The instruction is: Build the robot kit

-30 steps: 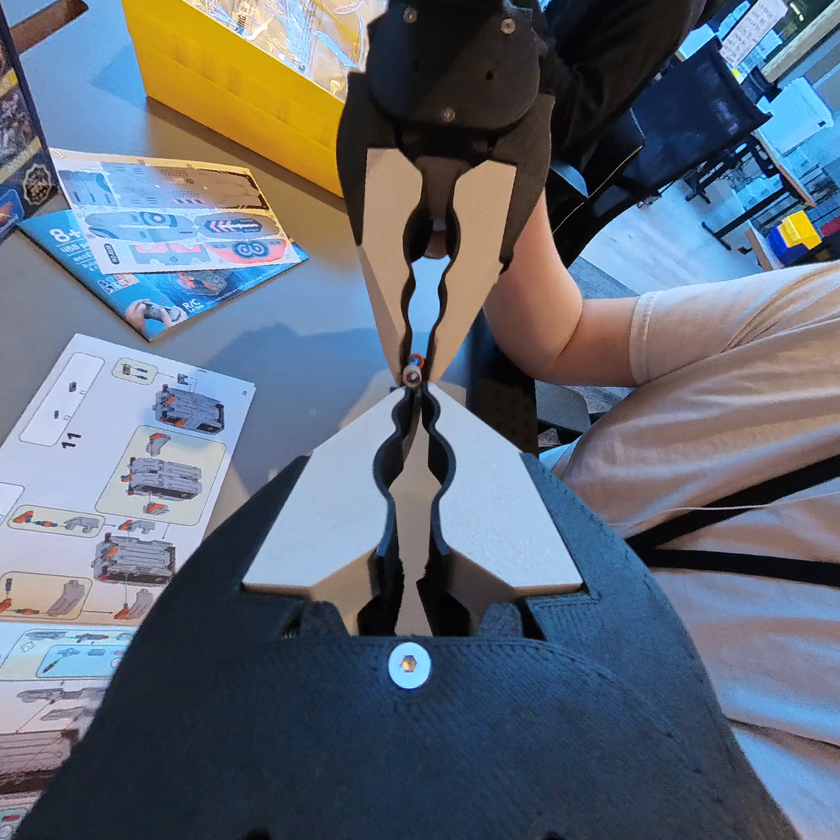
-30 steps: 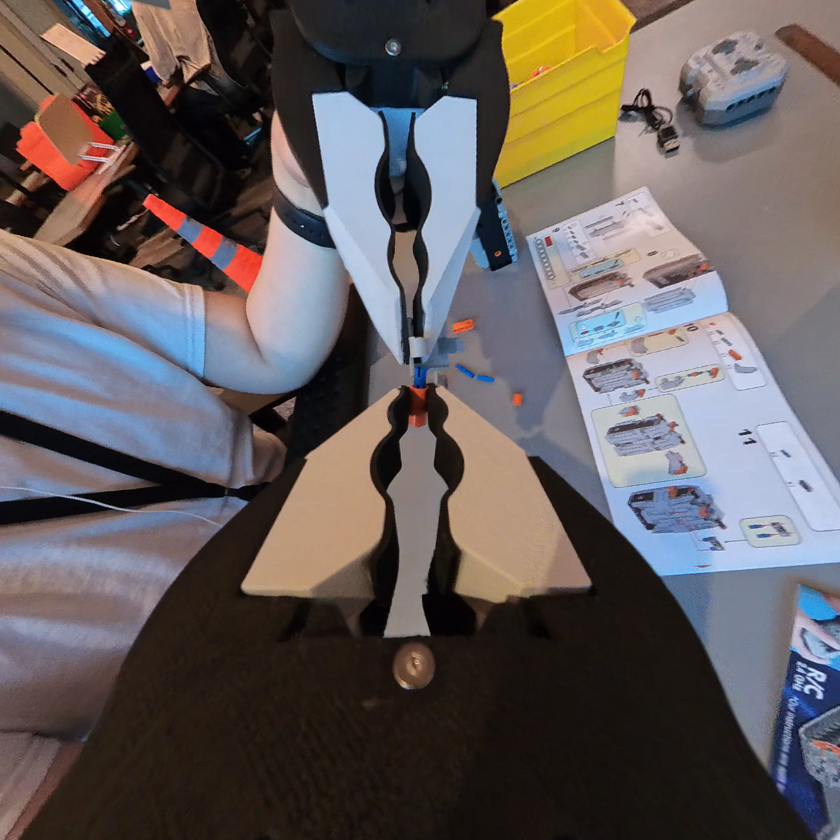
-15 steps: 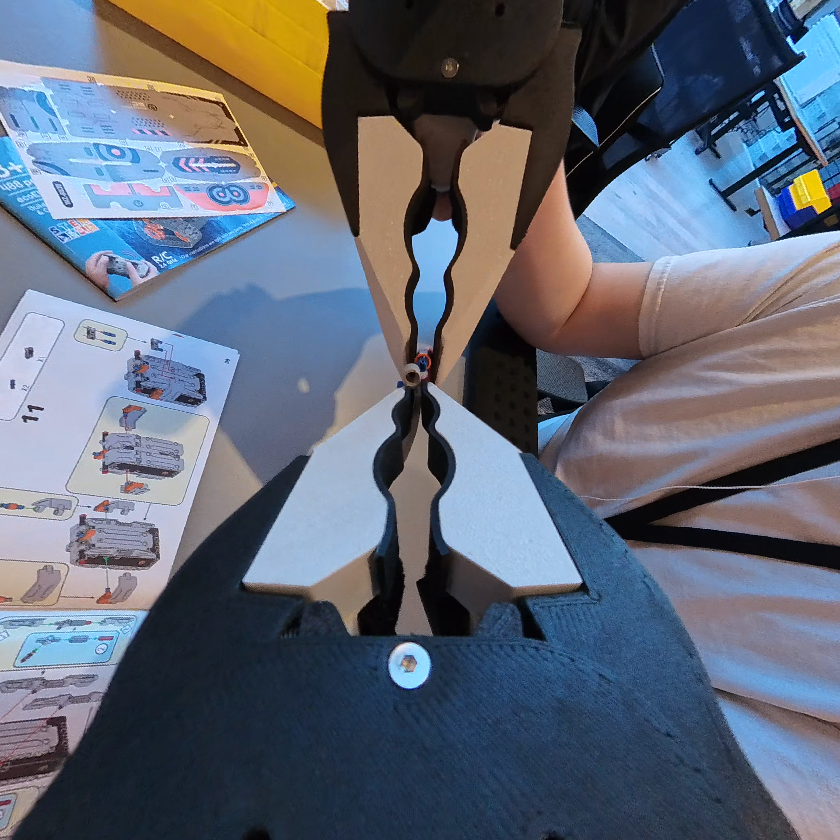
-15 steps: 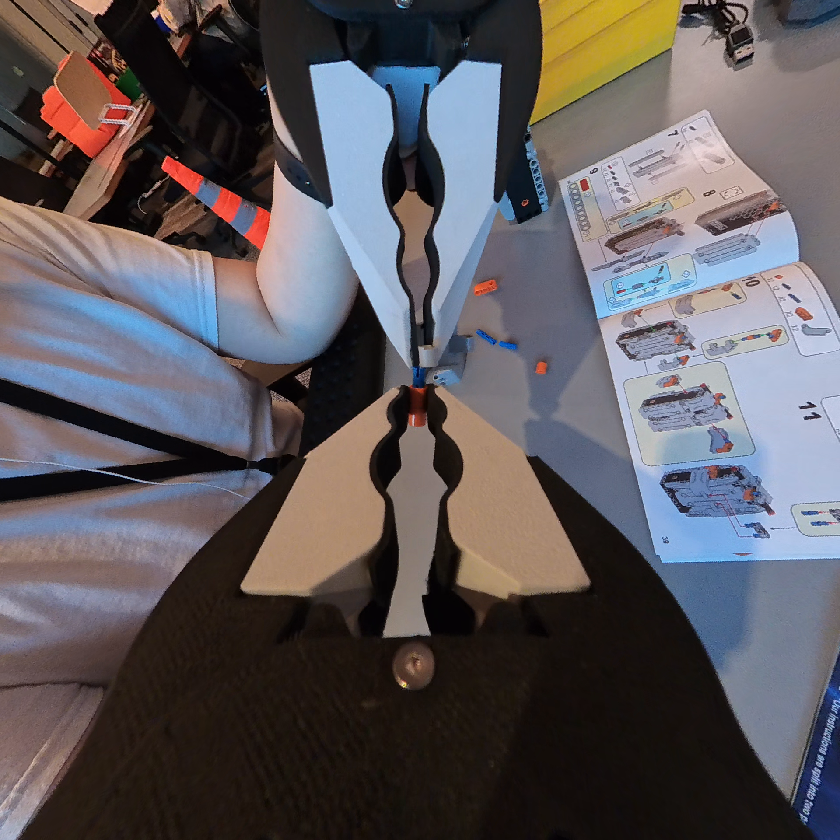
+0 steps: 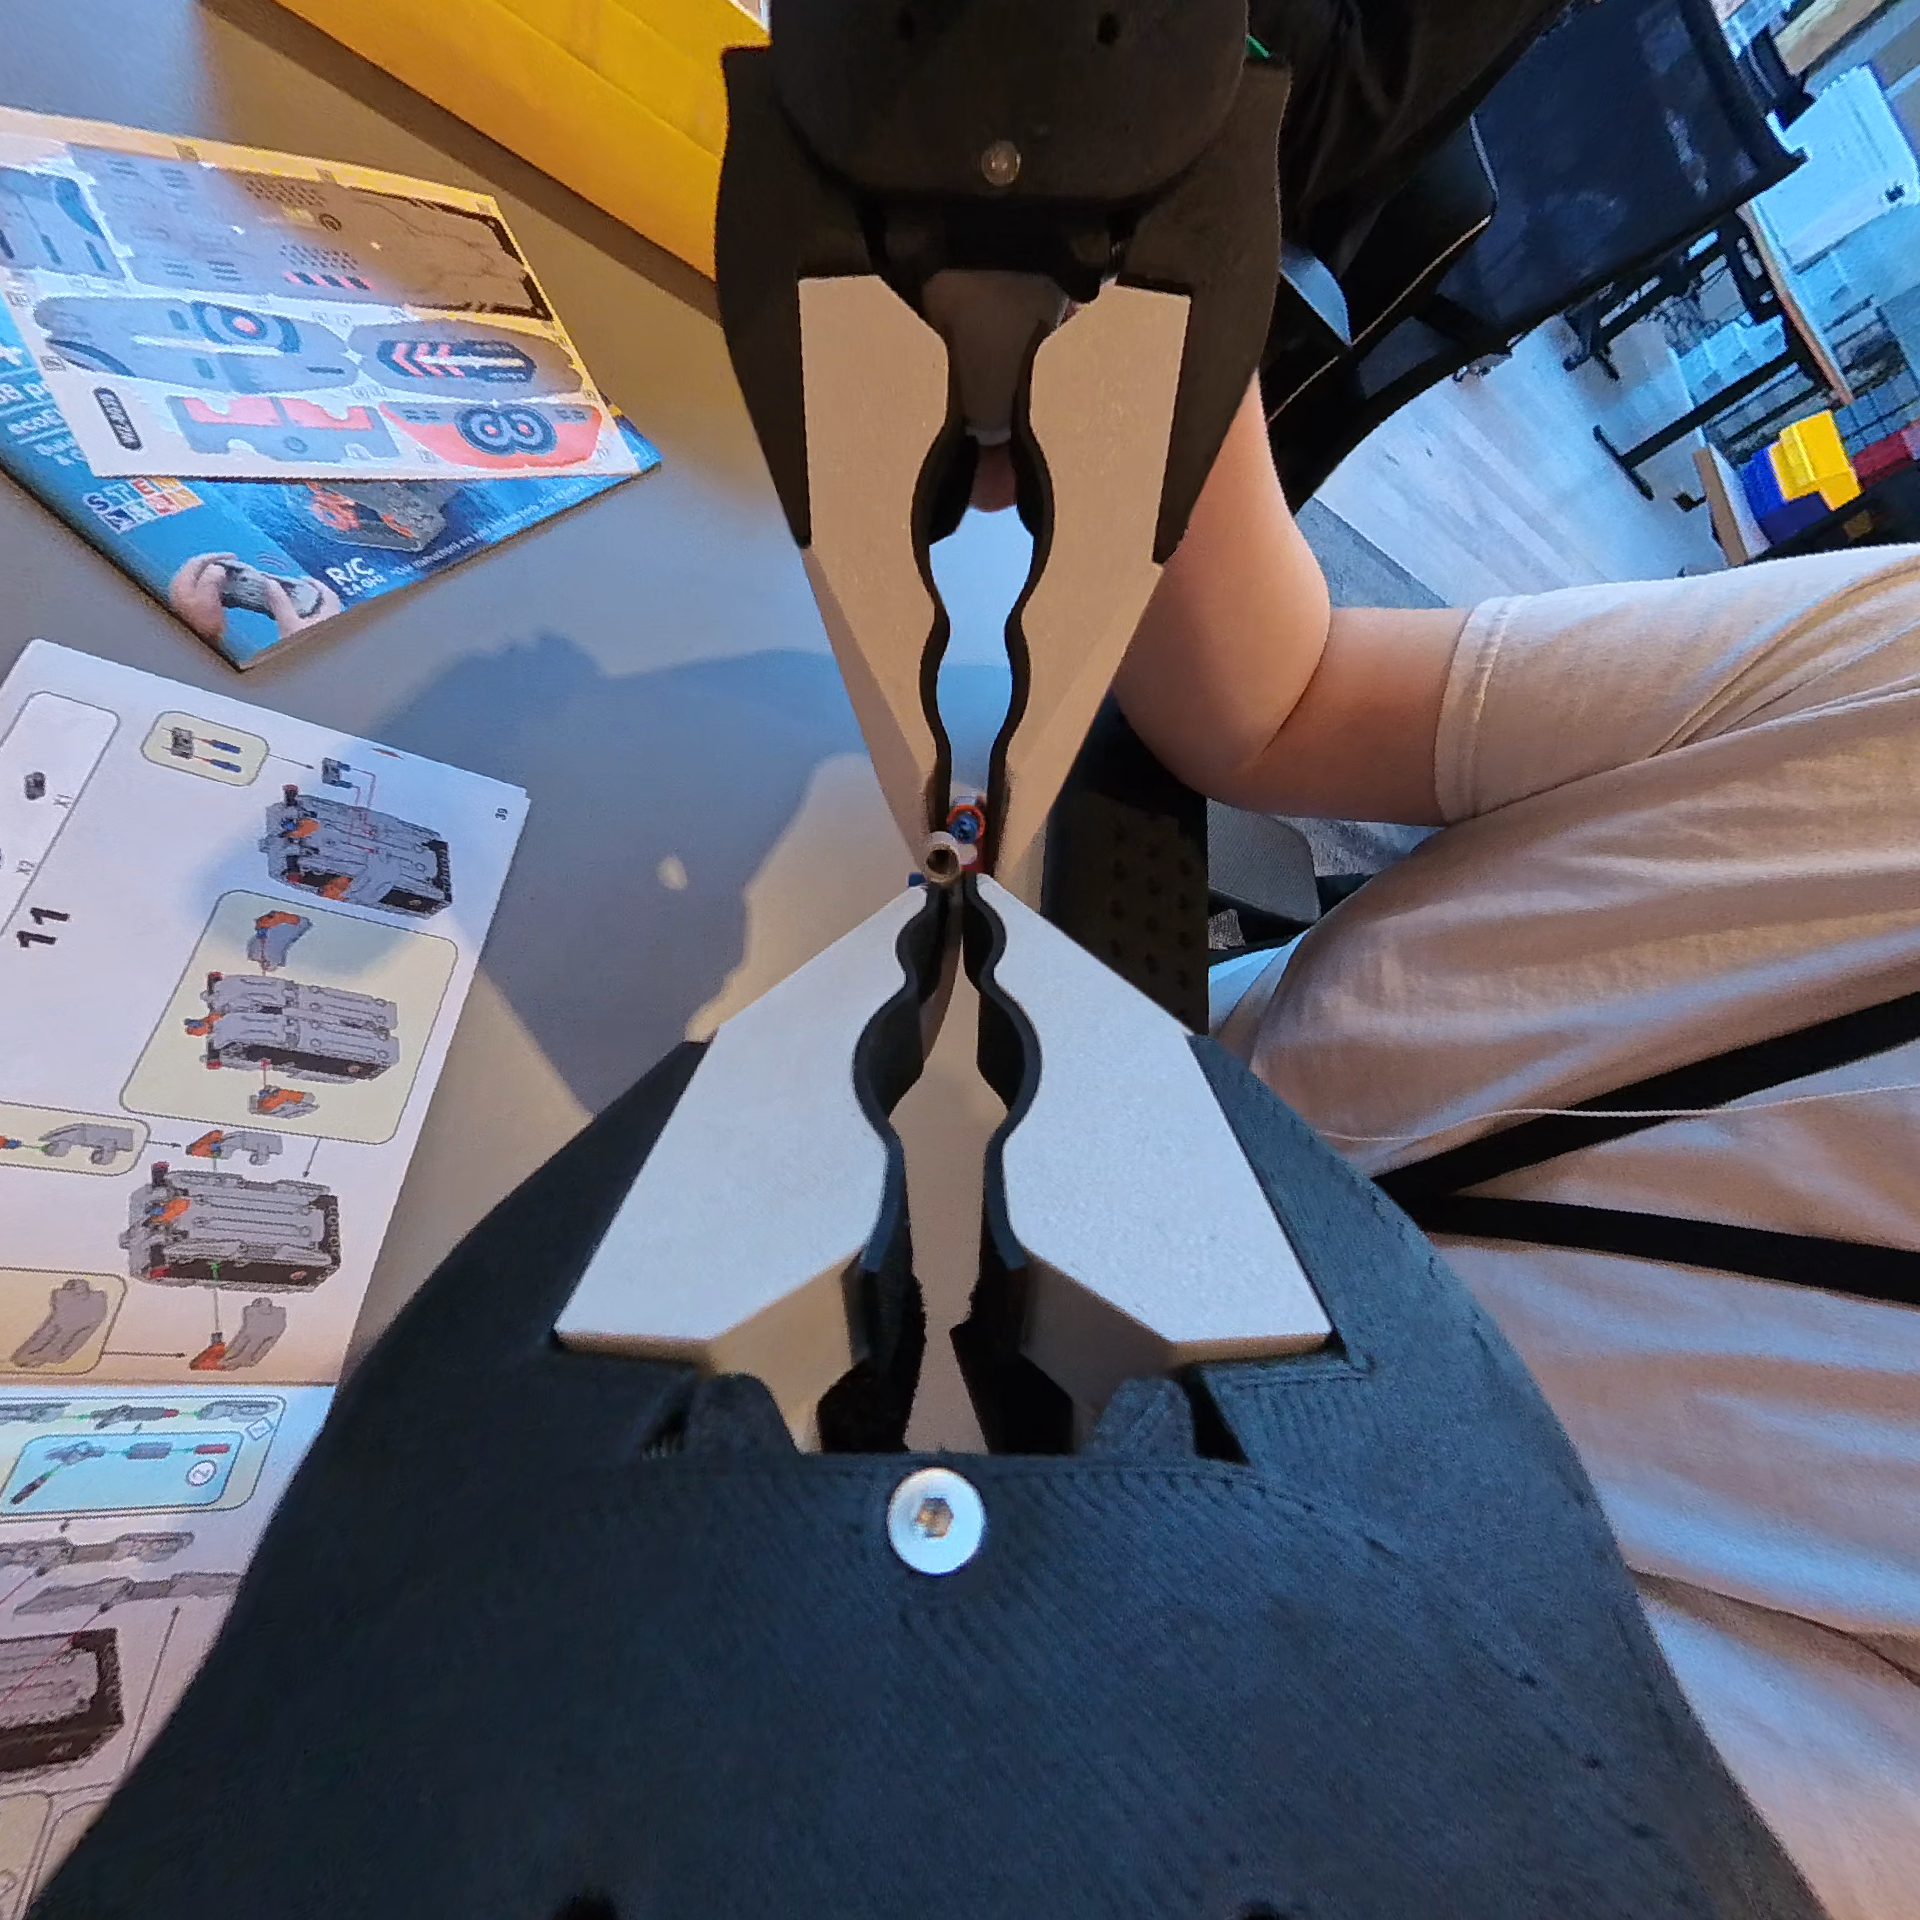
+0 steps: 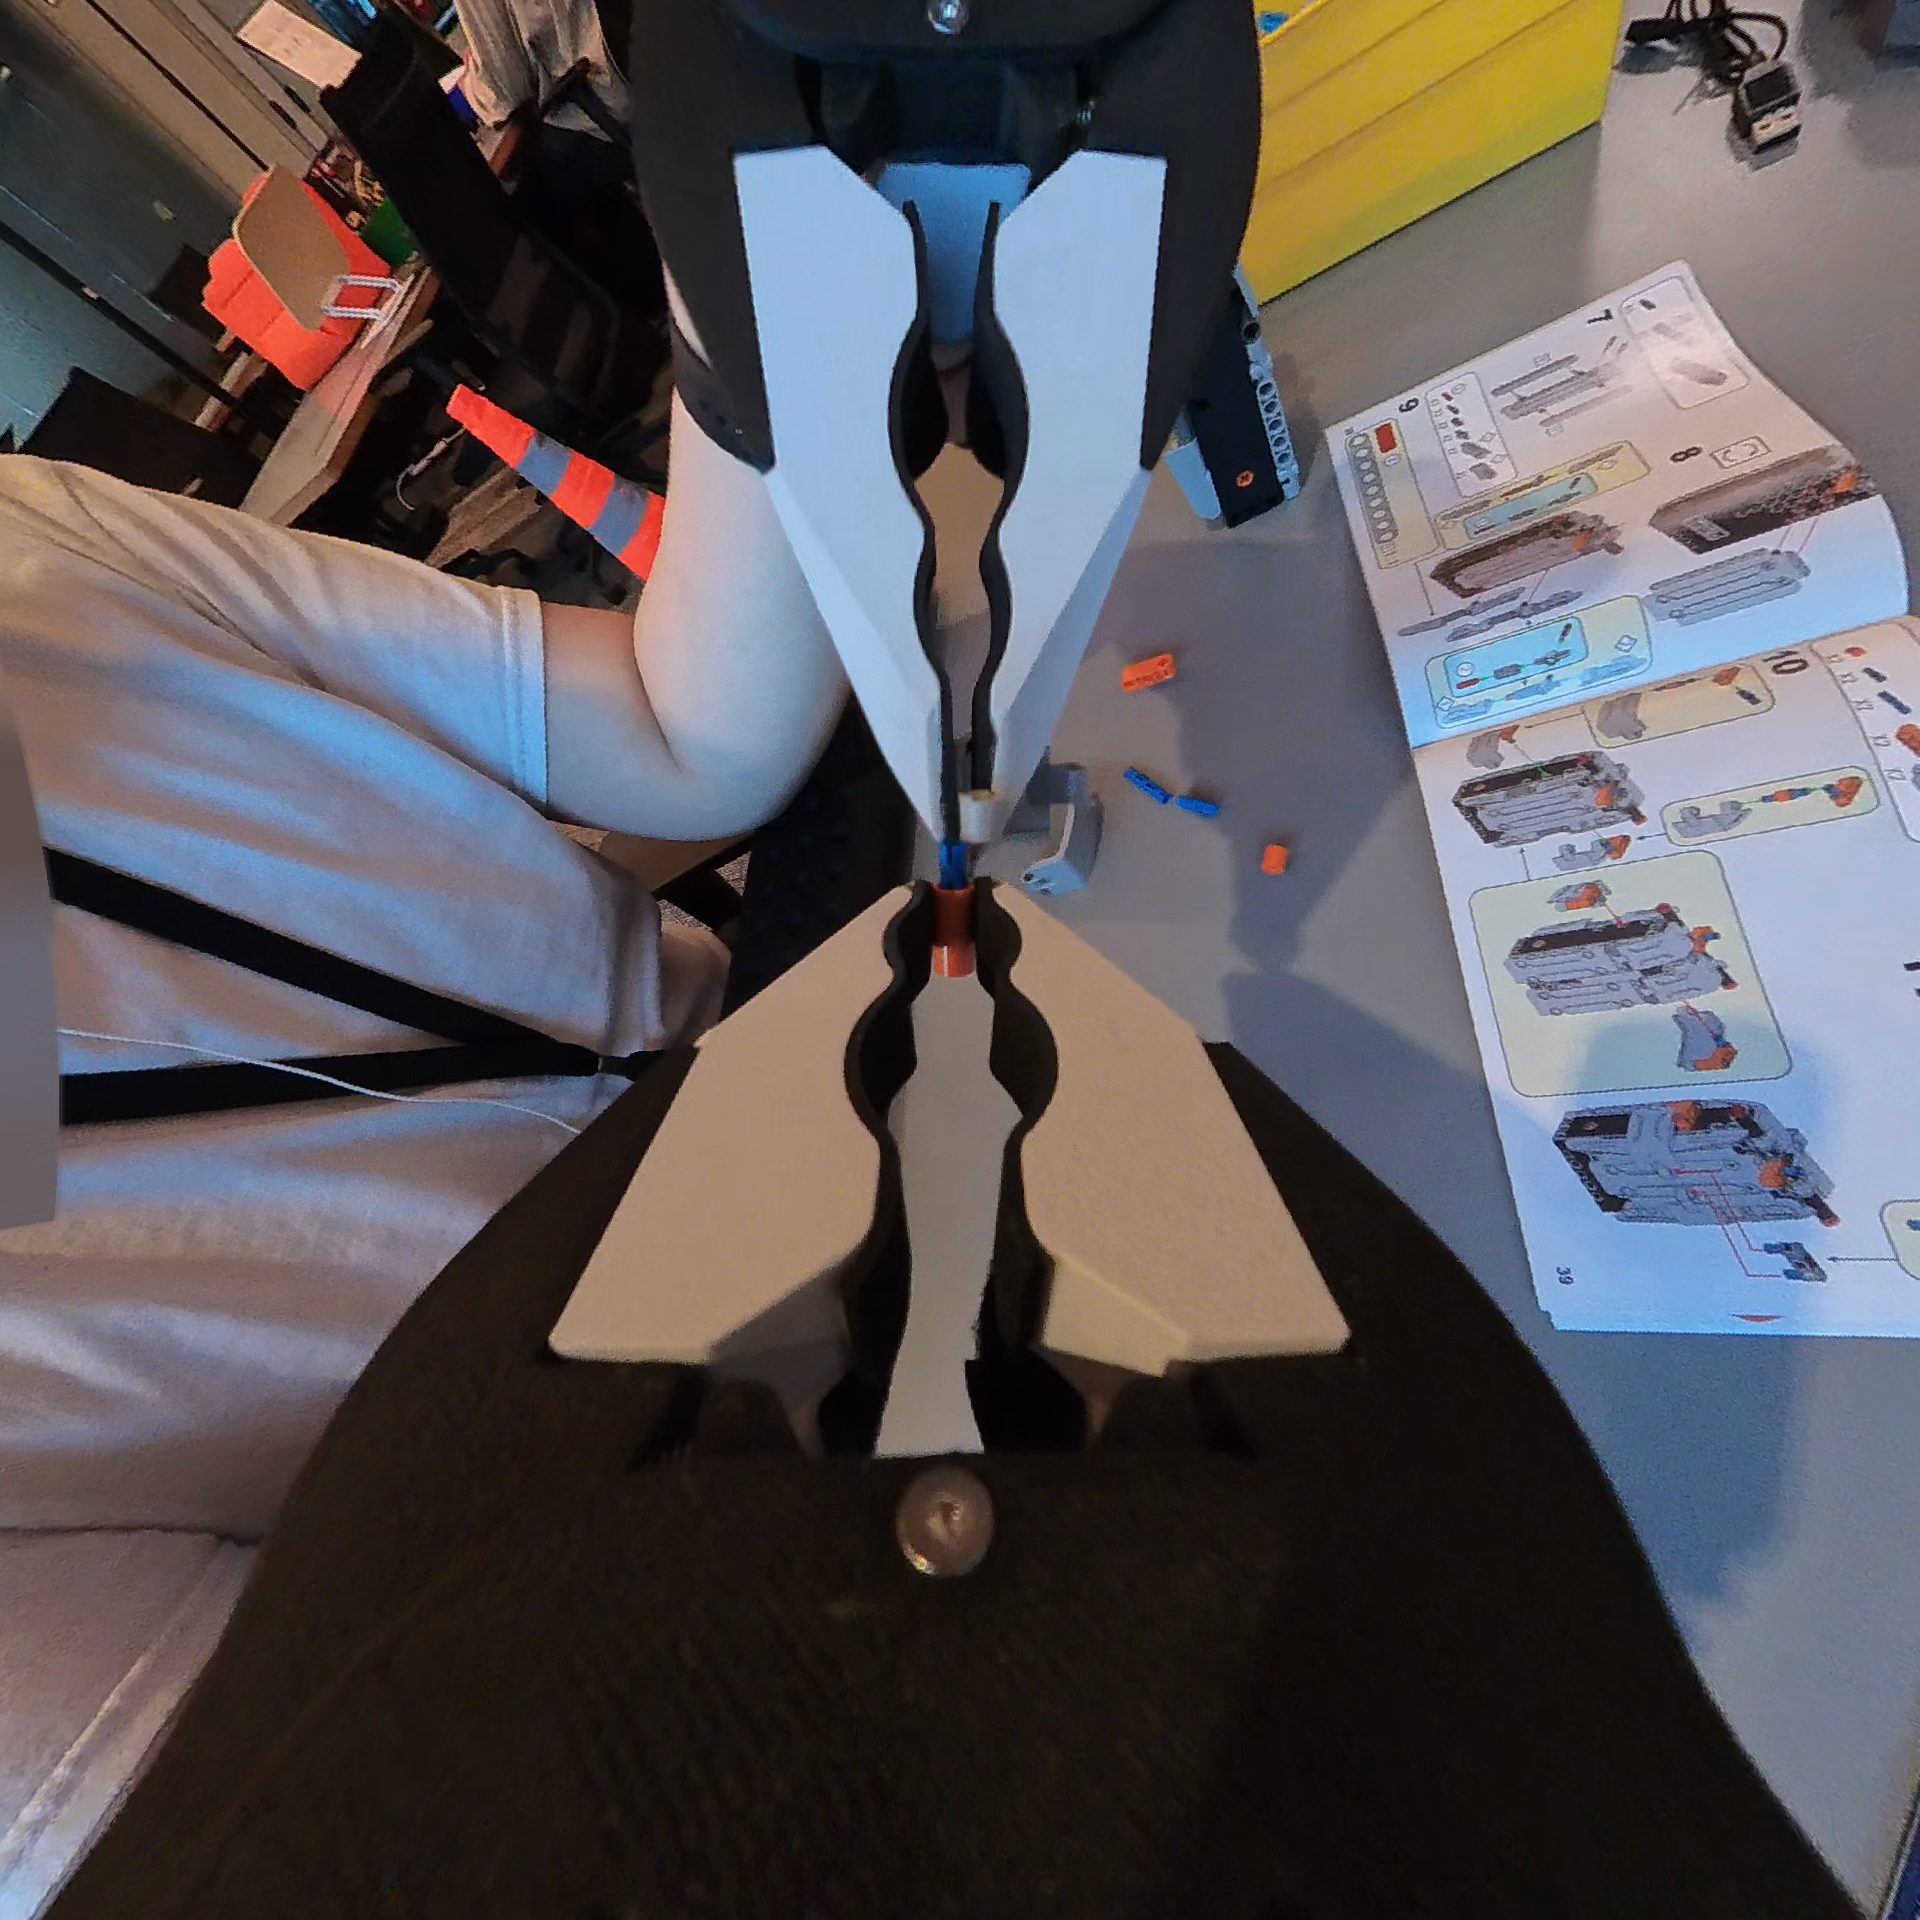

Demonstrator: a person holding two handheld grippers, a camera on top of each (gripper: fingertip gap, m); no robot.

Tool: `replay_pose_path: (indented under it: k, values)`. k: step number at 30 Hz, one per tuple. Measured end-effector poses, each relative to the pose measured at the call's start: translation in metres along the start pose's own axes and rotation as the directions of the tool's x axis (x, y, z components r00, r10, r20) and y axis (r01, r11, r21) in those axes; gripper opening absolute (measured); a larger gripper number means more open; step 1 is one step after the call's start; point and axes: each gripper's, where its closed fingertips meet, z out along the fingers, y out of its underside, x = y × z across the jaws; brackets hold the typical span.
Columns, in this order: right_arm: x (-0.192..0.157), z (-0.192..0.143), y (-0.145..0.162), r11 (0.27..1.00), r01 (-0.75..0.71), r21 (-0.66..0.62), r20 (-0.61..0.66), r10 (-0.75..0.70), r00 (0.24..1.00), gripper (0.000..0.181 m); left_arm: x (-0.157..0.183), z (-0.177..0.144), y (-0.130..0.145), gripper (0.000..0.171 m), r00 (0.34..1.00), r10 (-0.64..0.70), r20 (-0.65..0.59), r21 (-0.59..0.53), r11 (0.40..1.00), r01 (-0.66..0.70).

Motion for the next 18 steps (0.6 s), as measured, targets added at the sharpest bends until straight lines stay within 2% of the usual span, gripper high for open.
replay_pose_path:
  k: [3,9,14,18]
  values:
    - [0.003,-0.002,-0.001,1.000,-0.010,0.014,-0.007,0.010,1.000,0.006,0.005,-0.004,-0.003,0.000,1.000,0.008,-0.023,0.027,1.000,-0.008]
    - [-0.003,0.005,0.001,1.000,0.001,-0.005,0.042,-0.001,0.999,0.006,0.005,0.000,0.003,0.001,1.000,0.014,-0.012,-0.021,1.000,-0.014]
    - [0.000,0.007,0.000,1.000,-0.031,-0.001,0.040,0.031,0.999,0.006,0.004,-0.001,0.005,0.000,1.000,0.006,-0.011,-0.024,1.000,-0.006]
    - [0.003,0.014,0.003,1.000,-0.010,-0.026,0.037,0.011,0.999,0.006,0.001,0.001,0.013,0.000,1.000,-0.003,0.019,-0.078,0.997,0.005]
